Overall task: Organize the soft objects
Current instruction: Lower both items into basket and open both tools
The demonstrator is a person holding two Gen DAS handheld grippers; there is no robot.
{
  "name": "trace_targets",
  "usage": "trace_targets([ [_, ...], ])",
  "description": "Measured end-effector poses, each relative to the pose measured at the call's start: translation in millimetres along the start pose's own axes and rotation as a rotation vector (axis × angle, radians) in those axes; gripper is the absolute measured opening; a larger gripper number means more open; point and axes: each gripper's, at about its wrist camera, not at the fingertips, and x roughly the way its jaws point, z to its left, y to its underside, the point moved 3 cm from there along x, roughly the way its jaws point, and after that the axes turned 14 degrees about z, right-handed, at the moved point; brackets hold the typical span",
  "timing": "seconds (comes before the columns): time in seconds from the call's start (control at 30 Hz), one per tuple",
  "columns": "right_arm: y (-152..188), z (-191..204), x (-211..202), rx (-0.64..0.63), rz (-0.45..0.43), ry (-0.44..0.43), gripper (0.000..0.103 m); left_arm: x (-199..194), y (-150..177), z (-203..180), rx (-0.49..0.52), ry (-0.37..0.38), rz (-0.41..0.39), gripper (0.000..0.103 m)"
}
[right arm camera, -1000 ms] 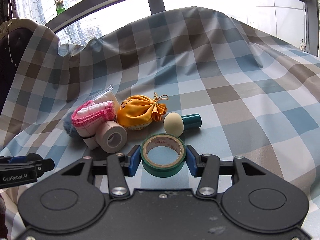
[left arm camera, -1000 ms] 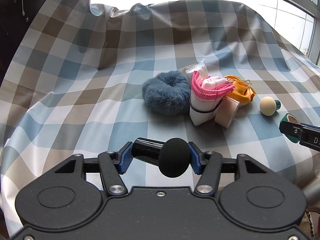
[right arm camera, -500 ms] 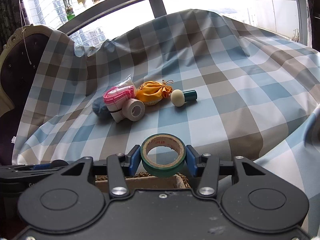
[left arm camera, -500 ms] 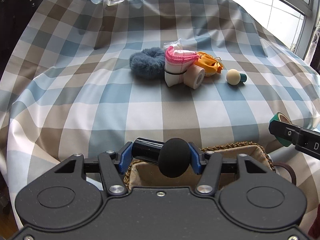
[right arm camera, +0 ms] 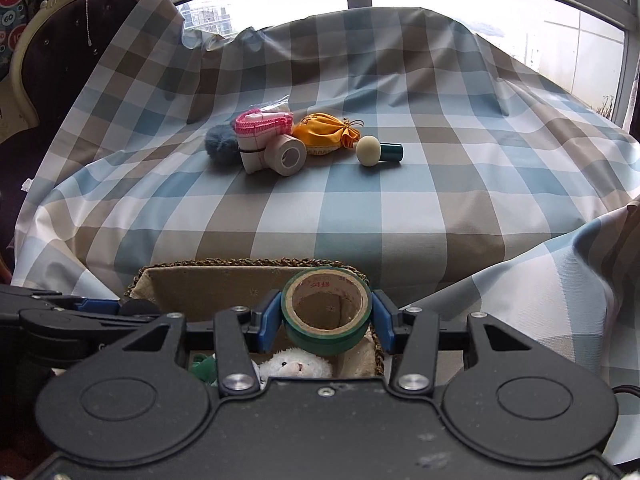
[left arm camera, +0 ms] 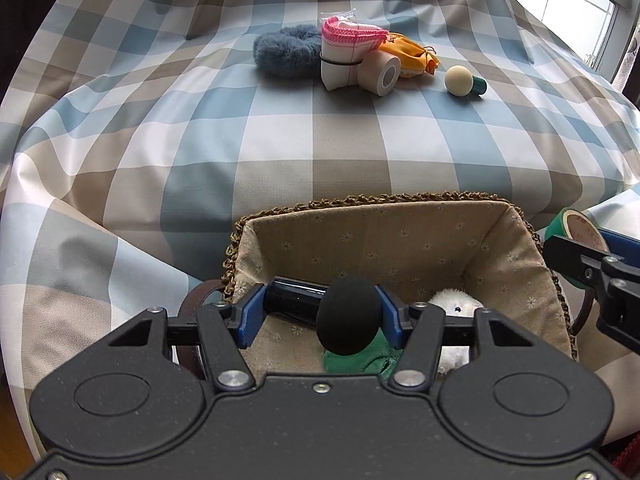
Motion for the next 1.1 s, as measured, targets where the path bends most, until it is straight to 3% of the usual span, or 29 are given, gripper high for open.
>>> trace_targets([
  [0.2, 7.8, 7.7, -3.0, -0.045, 0.009, 0.006, 0.047, 2.8, 5.3, -0.4, 0.000, -0.033, 0.011, 0.056],
  [0.3, 7.1, 6.7, -3.0, -0.040, 0.013, -0.005, 0.048, 3.0, 6.9, 0.4, 0.000, -0.042, 0.010, 0.067],
  [0.43, 5.3, 6.2, -4.5, -0.037, 0.005, -0.010, 0.052, 1.2, 7.3, 0.3, 0.001, -0.044, 0.002, 0.067],
  [1.1, 2.6, 1.6, 0.1, -0.011, 0.013, -0.014, 0.053, -1.4, 7.3, -2.9, 0.014, -0.064, -0.007, 0.067],
])
